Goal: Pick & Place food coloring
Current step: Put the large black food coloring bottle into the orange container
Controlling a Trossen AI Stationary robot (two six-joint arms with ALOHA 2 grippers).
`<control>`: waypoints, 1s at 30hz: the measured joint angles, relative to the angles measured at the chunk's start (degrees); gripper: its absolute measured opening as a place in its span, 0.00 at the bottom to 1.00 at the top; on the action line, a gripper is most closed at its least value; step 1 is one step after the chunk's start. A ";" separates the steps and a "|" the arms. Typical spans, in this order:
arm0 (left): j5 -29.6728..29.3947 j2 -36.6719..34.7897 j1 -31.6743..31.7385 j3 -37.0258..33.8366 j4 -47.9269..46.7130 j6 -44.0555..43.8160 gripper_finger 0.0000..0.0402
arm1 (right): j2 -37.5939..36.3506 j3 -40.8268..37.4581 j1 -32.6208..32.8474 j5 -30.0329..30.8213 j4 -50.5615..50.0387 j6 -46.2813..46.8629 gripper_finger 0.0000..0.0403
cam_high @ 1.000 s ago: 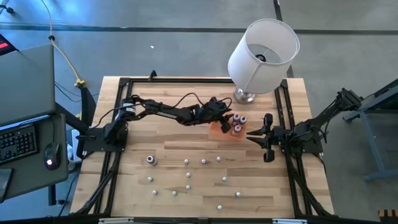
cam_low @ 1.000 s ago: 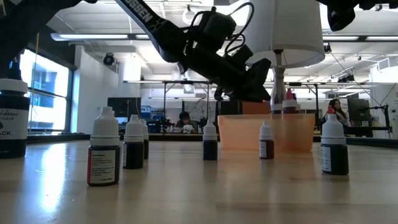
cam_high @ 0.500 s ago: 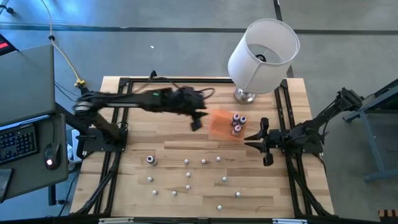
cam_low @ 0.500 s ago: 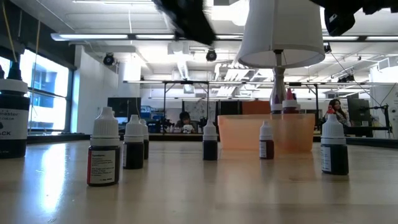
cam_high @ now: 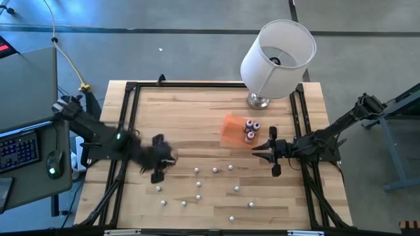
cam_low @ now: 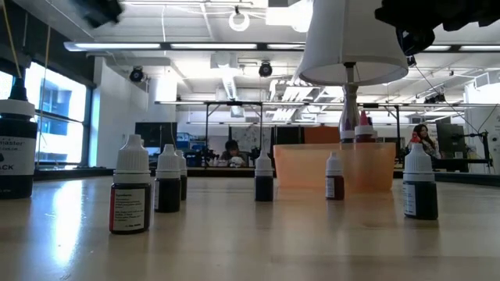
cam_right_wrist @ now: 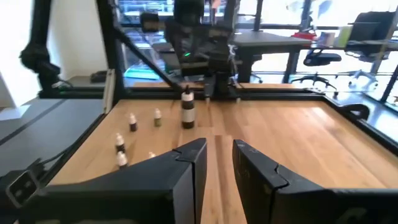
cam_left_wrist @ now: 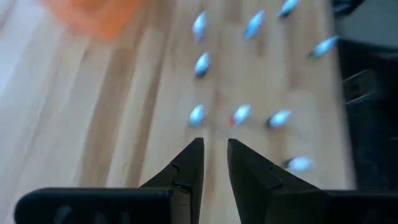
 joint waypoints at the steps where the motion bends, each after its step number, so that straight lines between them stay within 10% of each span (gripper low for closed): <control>1: -3.87 -0.11 -2.74 -2.07 0.07 -3.28 0.17 | 0.06 0.00 0.00 -0.64 -0.09 0.02 0.18; 9: -19.65 -0.15 -13.16 -7.94 -1.92 -22.67 0.22 | 0.01 0.00 0.00 -2.51 0.98 -0.75 0.18; 30: -23.67 3.60 -25.39 -7.96 -13.73 -42.77 0.37 | 0.01 -0.02 0.00 -5.18 0.77 -1.51 0.18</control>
